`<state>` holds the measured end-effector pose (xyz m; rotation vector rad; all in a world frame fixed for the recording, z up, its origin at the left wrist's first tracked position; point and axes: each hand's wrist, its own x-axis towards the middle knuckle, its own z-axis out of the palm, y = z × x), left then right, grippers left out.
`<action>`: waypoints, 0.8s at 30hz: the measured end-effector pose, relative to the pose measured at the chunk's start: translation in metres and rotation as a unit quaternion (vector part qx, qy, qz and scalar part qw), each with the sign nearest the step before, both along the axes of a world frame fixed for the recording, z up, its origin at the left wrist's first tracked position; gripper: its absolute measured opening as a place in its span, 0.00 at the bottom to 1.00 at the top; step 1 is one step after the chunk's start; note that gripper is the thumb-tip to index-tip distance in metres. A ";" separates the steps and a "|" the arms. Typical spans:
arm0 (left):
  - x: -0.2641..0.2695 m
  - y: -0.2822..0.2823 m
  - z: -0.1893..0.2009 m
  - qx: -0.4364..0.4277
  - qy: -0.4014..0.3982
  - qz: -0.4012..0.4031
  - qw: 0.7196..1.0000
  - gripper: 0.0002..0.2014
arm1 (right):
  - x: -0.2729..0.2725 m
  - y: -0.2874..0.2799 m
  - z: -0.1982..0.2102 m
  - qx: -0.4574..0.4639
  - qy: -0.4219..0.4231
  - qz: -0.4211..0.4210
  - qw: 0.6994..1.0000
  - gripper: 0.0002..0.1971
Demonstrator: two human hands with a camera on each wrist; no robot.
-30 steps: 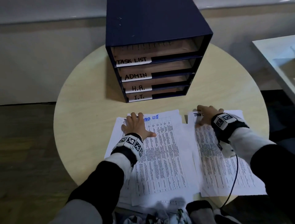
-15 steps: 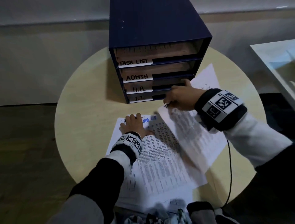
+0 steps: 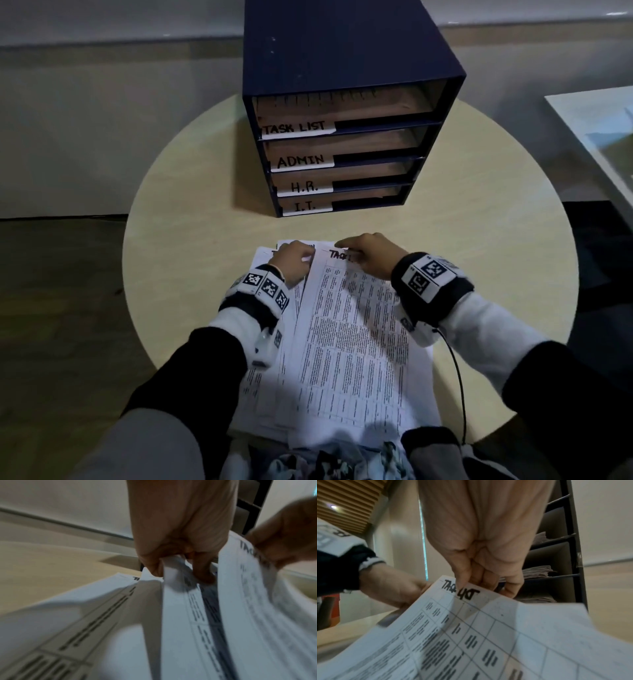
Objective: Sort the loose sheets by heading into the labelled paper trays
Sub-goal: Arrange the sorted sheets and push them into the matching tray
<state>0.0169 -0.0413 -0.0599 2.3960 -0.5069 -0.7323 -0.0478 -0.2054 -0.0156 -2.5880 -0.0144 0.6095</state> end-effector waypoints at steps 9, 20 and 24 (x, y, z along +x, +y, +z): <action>0.001 0.013 0.004 -0.131 0.198 0.142 0.961 0.08 | -0.034 -0.003 -0.028 0.013 -0.092 0.028 0.995 0.11; -0.010 0.019 0.012 -0.186 0.314 0.123 0.923 0.30 | -0.051 0.009 -0.029 -0.029 -0.137 0.101 0.985 0.13; -0.001 0.025 -0.002 -0.105 0.047 0.245 0.963 0.14 | -0.061 0.009 -0.034 -0.049 -0.137 0.143 0.979 0.18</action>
